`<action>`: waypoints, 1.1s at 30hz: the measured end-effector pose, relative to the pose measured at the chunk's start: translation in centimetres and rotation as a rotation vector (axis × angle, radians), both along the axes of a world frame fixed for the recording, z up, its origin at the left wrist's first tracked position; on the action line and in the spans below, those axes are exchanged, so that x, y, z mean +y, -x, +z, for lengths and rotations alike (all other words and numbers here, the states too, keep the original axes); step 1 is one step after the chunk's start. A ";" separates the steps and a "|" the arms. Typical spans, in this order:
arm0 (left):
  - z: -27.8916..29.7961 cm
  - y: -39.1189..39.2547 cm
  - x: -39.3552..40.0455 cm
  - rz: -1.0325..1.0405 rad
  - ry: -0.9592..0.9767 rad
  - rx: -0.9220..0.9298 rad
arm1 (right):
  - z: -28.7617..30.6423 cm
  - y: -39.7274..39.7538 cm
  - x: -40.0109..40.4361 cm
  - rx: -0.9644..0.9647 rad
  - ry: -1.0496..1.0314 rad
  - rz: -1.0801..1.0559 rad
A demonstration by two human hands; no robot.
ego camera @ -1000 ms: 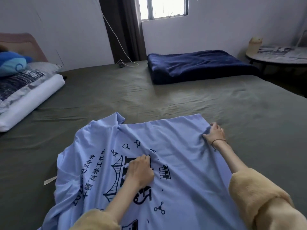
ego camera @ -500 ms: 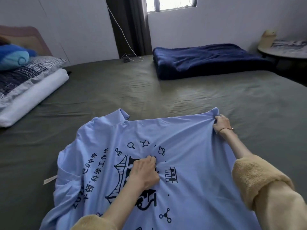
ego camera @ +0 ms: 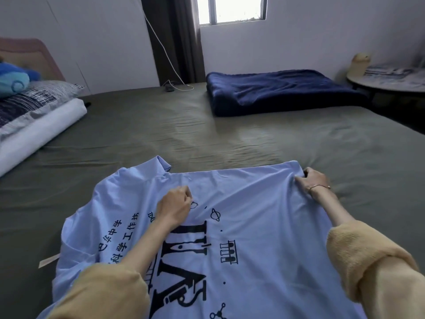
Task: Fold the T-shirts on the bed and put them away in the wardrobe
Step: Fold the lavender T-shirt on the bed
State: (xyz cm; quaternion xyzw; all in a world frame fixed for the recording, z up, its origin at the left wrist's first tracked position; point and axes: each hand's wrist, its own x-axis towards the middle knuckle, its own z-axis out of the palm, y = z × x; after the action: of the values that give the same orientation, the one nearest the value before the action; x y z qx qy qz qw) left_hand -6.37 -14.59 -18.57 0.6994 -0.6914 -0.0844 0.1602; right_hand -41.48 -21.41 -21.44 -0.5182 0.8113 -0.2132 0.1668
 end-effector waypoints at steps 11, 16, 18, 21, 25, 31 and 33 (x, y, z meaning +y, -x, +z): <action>-1.1 -0.4 -9.5 -0.065 -0.155 -0.426 | -0.9 1.0 -2.7 0.517 -0.036 0.013; -1.9 -1.4 -11.3 -0.033 -0.005 -0.344 | -1.5 1.6 -3.5 0.538 -0.059 0.023; -2.4 -1.5 -11.7 -0.022 0.030 -0.279 | -1.7 1.7 -3.5 0.505 -0.056 0.019; -3.1 -1.6 -11.7 0.016 0.046 -0.196 | -1.7 1.8 -3.4 0.448 -0.046 0.026; -3.8 -2.4 -10.7 -0.019 -0.030 -0.384 | -1.8 1.5 -2.6 0.289 -0.023 0.048; -1.4 -1.3 -7.2 -0.070 -0.147 -0.720 | -0.8 1.5 1.0 0.104 -0.039 0.082; -1.3 -1.6 -5.1 -0.096 -0.121 -0.729 | -0.5 1.2 2.2 0.081 -0.050 0.092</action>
State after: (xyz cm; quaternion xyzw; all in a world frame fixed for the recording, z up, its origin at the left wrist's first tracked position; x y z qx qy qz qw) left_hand -4.80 -19.74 -19.86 0.6586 -0.7288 0.1221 -0.1422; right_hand -42.69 -19.24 -21.95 -0.5589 0.7977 -0.1637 0.1565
